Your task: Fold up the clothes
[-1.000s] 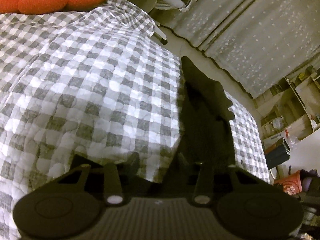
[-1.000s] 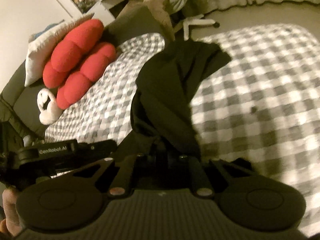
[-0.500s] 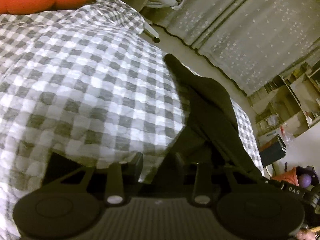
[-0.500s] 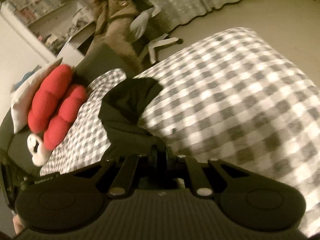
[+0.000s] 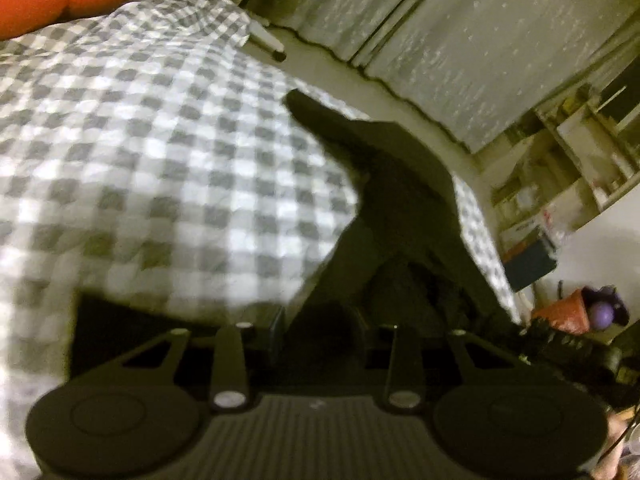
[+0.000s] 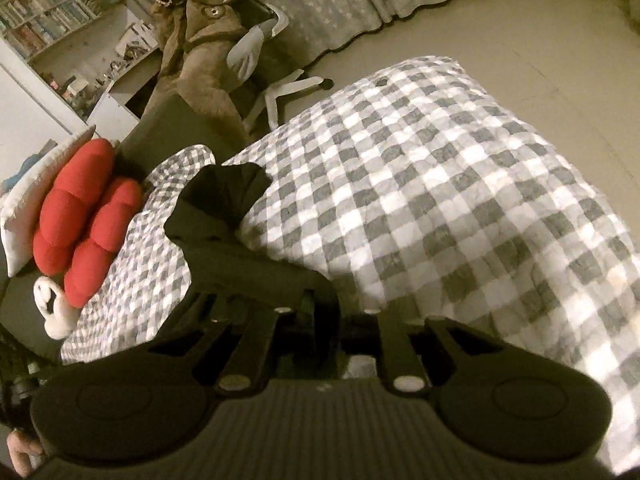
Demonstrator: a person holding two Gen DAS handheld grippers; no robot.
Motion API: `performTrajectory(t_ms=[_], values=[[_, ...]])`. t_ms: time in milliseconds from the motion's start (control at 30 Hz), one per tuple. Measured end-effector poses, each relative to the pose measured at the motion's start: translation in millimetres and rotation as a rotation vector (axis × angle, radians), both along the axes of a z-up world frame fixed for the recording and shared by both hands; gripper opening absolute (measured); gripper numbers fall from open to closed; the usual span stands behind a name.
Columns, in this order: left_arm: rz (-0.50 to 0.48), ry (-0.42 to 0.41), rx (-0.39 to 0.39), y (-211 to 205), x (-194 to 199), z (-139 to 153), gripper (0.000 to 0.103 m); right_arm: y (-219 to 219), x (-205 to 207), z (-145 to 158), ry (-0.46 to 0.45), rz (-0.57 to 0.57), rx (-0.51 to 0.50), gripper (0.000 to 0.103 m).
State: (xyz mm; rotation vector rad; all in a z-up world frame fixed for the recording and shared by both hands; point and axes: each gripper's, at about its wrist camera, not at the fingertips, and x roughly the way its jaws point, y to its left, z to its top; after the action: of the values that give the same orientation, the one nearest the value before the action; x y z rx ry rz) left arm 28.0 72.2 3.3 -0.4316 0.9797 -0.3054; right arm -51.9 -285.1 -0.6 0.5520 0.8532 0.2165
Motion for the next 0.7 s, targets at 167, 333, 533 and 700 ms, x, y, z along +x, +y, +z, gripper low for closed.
performTrajectory(t_ms=[167, 333, 533, 700], values=[[-0.023, 0.037, 0.042, 18.7, -23.9, 6.8, 0.045, 4.7, -22.0, 7.1, 0.013, 0.056, 0.001, 0.048], [-0.036, 0.076, 0.065, 40.5, -50.0, 11.1, 0.047, 13.5, -48.9, 9.4, 0.041, 0.132, 0.024, 0.048], [-0.035, 0.120, 0.066, 69.6, -84.3, 12.2, 0.051, 23.8, -78.7, 19.3, 0.057, 0.209, 0.018, 0.050], [-0.046, 0.148, 0.077, 84.6, -108.5, 12.2, 0.055, 32.4, -96.7, 25.5, 0.059, 0.245, 0.001, 0.052]])
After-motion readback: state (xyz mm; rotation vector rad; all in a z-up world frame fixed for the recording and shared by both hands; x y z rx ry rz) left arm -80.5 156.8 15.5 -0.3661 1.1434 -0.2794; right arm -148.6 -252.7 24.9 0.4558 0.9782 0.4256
